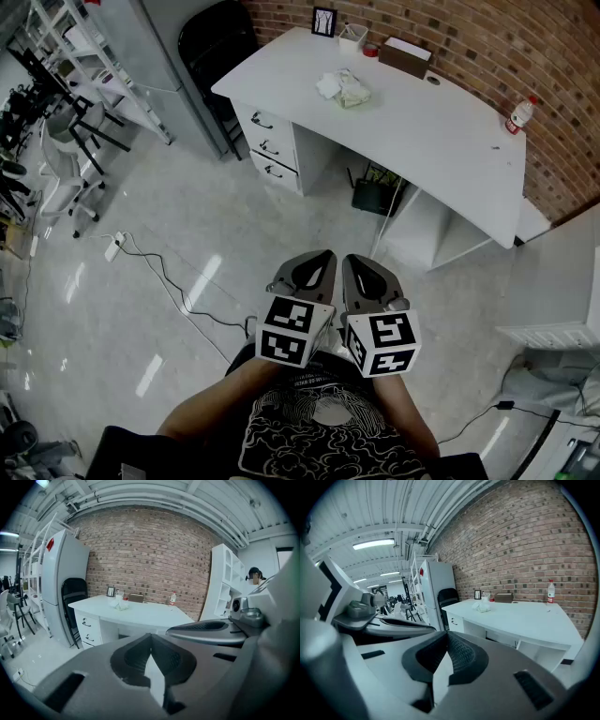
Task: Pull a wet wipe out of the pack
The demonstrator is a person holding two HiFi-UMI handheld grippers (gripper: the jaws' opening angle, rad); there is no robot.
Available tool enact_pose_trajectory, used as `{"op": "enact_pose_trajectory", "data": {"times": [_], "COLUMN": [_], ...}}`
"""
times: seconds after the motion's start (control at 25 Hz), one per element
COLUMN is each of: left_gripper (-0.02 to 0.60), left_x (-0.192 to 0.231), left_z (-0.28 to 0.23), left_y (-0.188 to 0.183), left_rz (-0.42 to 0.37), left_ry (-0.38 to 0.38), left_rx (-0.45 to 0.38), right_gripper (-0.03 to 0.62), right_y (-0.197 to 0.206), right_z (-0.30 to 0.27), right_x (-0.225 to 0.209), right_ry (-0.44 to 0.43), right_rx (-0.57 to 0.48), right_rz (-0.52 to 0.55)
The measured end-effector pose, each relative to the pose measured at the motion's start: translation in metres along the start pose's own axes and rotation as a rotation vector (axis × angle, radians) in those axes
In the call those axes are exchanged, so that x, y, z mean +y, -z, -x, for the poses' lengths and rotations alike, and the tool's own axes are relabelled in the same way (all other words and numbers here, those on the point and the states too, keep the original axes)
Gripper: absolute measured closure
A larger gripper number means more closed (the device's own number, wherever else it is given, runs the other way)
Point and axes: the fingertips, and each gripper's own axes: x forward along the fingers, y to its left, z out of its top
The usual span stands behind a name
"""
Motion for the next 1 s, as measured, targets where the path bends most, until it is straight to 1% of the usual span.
{"op": "enact_pose_trajectory", "data": {"times": [0.4, 0.56, 0.76, 1.0], "left_gripper": [0.569, 0.569, 0.569, 0.569], "left_x": [0.001, 0.001, 0.009, 0.028], "left_z": [-0.003, -0.011, -0.024, -0.051], "left_y": [0.001, 0.004, 0.003, -0.014], "left_rz": [-0.023, -0.044, -0.048, -0.013], "left_ry": [-0.007, 0.018, 0.051, 0.111], "left_rx": [0.011, 0.014, 0.005, -0.015], "right_gripper": [0.576, 0.574, 0.574, 0.574], "right_y": [0.000, 0.002, 0.003, -0.009], "right_z": [-0.006, -0.013, -0.028, -0.058], "right_x": [0.001, -0.001, -0.009, -0.025], "right_ry": [-0.008, -0.006, 0.017, 0.054], "right_rx": [0.008, 0.004, 0.016, 0.025], "right_rz": [0.001, 0.003, 0.000, -0.010]}}
